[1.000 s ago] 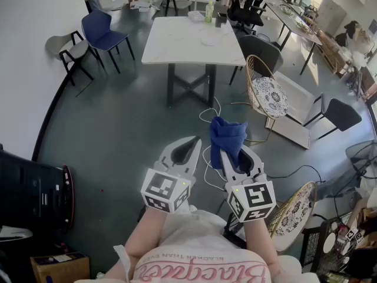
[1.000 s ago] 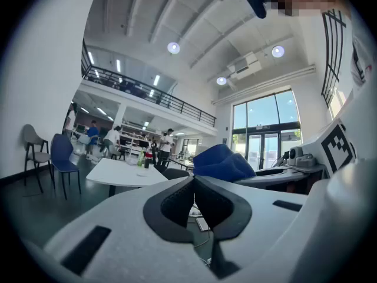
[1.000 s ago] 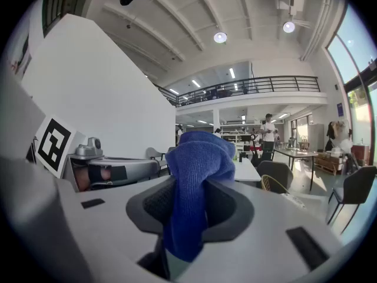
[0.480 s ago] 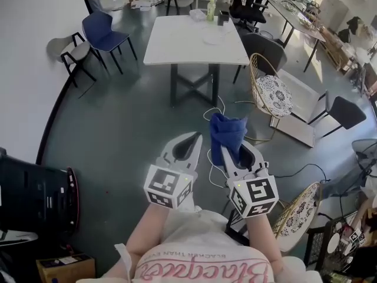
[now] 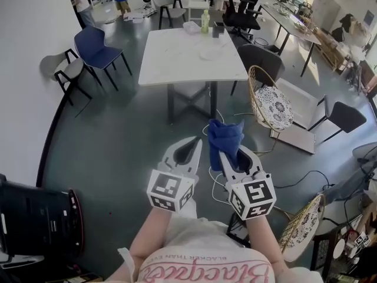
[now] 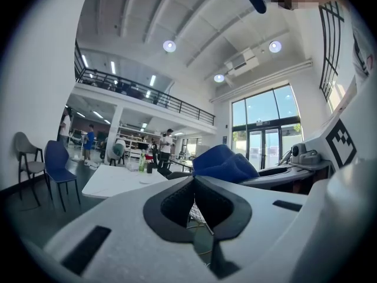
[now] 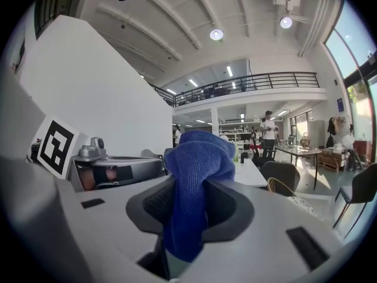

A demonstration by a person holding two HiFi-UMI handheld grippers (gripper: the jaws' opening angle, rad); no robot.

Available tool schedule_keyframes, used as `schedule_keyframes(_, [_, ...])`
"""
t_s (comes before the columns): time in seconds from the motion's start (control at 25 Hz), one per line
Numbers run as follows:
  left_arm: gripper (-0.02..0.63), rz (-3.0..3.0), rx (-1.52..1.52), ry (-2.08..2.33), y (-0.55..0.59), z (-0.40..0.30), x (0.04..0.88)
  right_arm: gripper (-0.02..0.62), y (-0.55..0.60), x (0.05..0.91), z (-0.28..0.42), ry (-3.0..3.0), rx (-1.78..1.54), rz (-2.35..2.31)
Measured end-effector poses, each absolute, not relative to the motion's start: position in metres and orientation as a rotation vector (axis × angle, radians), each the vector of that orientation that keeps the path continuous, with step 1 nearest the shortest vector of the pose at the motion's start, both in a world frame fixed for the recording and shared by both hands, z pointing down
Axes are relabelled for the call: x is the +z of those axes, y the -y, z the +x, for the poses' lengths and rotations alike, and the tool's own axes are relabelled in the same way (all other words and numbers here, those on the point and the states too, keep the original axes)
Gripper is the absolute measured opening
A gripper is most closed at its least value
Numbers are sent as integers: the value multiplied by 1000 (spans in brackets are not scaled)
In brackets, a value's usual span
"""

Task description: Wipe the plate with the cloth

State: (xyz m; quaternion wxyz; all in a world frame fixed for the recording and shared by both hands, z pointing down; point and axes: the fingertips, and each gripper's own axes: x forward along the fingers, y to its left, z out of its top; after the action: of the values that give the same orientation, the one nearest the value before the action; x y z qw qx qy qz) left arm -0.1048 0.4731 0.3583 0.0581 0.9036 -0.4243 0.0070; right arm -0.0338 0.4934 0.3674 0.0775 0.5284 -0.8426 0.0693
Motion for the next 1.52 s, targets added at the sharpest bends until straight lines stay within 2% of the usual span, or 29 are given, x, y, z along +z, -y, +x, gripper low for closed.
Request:
schedule_keyframes(0.76, [3,2781,38,1164,-312,-117,357,110,-342,363,-54,2465,230,1674])
schedule_keyframes(1.52, [3,2791,49,1068,-237,-111,371,110,-276,377,-50,2396,280,1741])
